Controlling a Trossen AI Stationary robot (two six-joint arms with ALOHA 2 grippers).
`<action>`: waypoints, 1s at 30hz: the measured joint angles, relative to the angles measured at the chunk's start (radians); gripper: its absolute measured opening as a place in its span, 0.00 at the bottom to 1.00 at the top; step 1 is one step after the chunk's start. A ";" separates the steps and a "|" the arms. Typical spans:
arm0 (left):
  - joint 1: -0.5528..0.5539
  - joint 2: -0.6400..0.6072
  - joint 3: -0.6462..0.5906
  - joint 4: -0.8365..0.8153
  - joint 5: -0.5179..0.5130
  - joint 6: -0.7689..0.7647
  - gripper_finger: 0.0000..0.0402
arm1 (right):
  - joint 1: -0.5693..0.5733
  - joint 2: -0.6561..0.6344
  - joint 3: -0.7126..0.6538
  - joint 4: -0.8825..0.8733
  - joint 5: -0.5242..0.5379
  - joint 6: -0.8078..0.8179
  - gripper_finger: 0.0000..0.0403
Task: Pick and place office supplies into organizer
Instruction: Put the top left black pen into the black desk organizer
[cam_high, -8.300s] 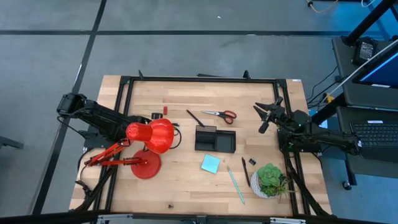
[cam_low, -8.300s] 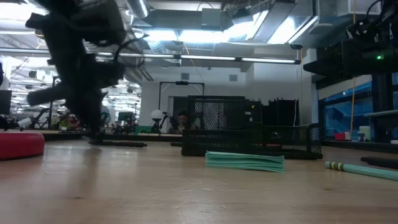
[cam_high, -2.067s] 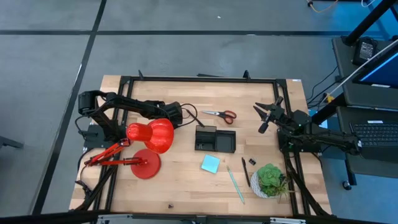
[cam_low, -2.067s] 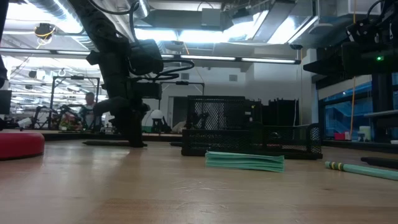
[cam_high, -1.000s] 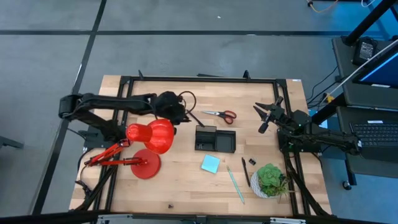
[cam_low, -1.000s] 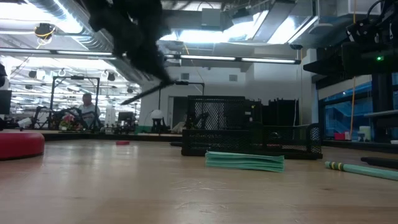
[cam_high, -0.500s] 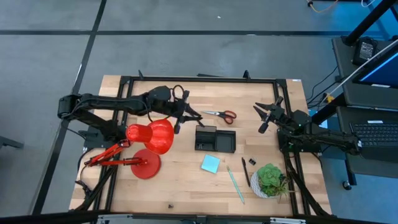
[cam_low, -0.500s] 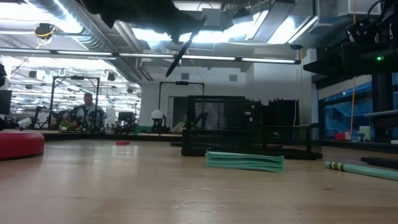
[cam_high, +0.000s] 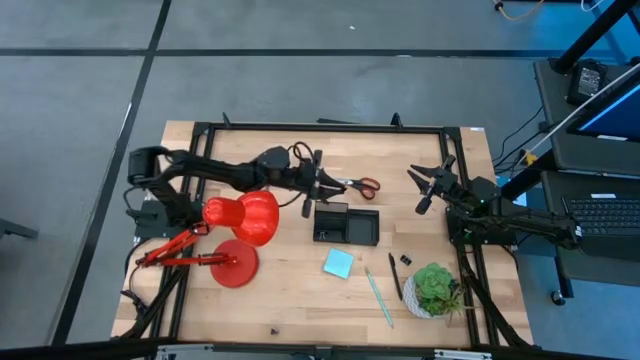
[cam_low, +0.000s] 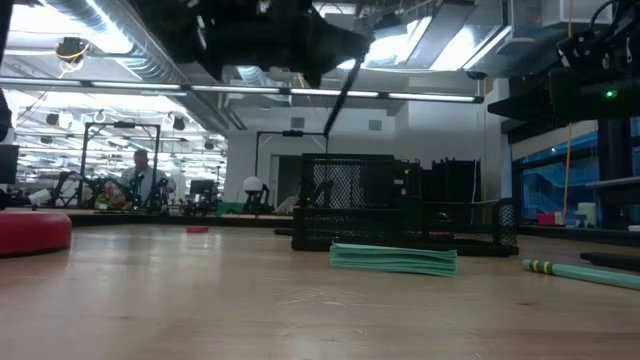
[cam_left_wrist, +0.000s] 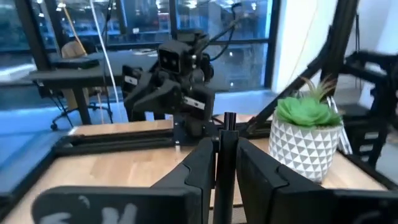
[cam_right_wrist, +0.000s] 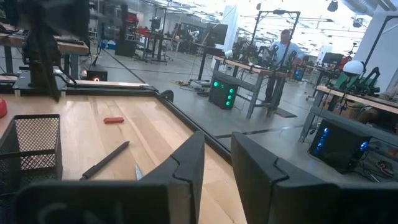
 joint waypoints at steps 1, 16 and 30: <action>0.000 0.016 0.000 0.018 0.000 -0.024 0.13 | 0.000 0.000 0.000 0.000 0.000 0.000 0.21; -0.042 0.156 0.000 0.053 -0.041 -0.091 0.13 | 0.000 0.000 0.000 0.000 0.000 0.004 0.21; -0.041 0.255 -0.001 0.039 -0.072 -0.092 0.13 | 0.000 0.000 0.000 -0.001 0.000 0.004 0.21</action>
